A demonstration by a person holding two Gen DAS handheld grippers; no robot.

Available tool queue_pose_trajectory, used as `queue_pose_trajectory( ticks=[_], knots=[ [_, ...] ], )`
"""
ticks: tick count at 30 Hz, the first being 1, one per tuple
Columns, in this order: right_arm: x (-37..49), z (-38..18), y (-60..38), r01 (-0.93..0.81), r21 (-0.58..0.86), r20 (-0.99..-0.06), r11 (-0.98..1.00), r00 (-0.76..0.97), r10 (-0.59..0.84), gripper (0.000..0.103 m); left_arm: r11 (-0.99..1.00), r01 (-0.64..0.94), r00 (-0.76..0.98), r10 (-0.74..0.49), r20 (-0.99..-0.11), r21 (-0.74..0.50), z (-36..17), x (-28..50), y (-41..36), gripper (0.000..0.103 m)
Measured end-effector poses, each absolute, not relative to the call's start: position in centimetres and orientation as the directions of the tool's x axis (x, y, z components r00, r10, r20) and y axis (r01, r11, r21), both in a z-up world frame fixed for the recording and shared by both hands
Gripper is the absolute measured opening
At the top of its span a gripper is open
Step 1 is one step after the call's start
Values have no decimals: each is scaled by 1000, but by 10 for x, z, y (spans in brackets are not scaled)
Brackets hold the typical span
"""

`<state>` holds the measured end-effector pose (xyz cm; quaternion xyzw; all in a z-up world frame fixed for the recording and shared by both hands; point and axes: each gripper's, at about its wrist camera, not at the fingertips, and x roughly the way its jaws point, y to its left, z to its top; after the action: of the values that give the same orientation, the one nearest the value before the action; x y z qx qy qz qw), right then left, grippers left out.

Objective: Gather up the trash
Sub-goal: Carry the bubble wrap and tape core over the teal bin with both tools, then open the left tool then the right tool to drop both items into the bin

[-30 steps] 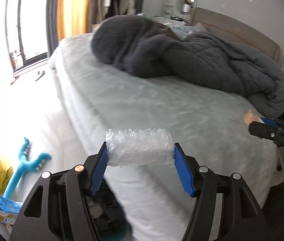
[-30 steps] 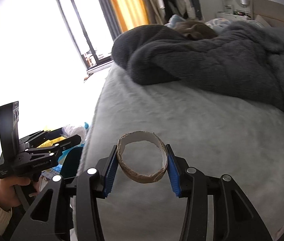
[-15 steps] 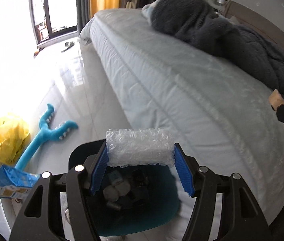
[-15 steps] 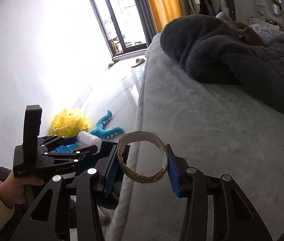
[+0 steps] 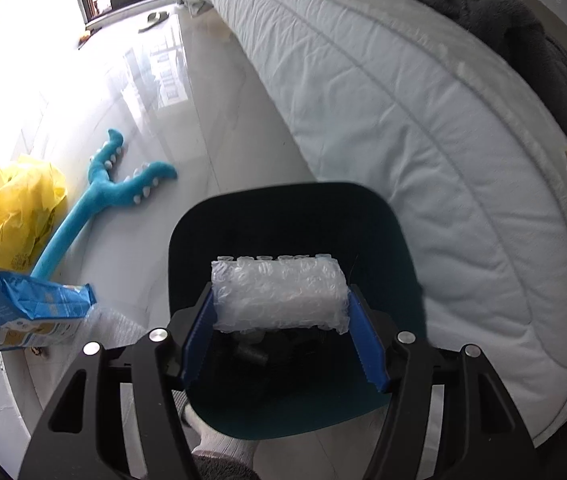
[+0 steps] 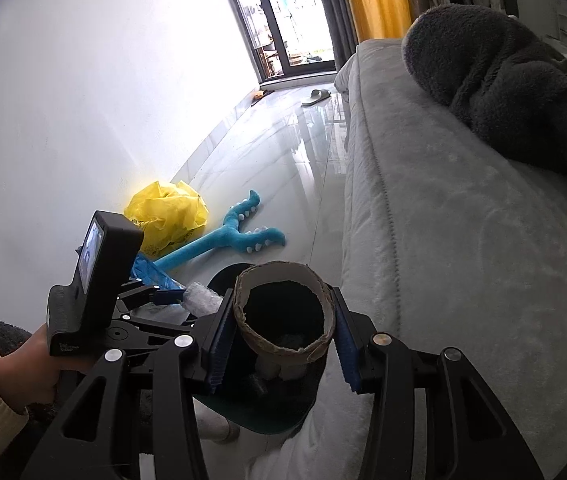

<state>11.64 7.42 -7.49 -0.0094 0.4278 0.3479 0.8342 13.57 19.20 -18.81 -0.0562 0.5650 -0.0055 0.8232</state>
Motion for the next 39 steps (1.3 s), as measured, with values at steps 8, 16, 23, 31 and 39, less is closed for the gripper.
queue_pose_trajectory(
  ticks=[8, 16, 23, 31, 39],
  knots=[
    [124, -96, 100, -601, 296, -749, 742, 336, 571, 46, 989, -66, 282, -108, -953, -131, -203, 127, 209, 81],
    [118, -125, 142, -641, 282, -799, 713, 254, 544, 46, 975, -131, 287, -134, -948, -178, -196, 109, 245, 92],
    [115, -151, 167, -650, 266, -841, 712, 205, 501, 46, 973, -140, 343, -127, -931, -185, -172, 96, 266, 92],
    [112, -181, 187, -659, 244, -881, 711, 155, 446, 46, 969, -143, 459, -117, -881, -203, -136, 86, 278, 92],
    [113, -188, 194, -667, 183, -901, 722, 180, 395, 55, 969, -113, 616, -103, -781, -217, -92, 81, 275, 92]
  ],
)
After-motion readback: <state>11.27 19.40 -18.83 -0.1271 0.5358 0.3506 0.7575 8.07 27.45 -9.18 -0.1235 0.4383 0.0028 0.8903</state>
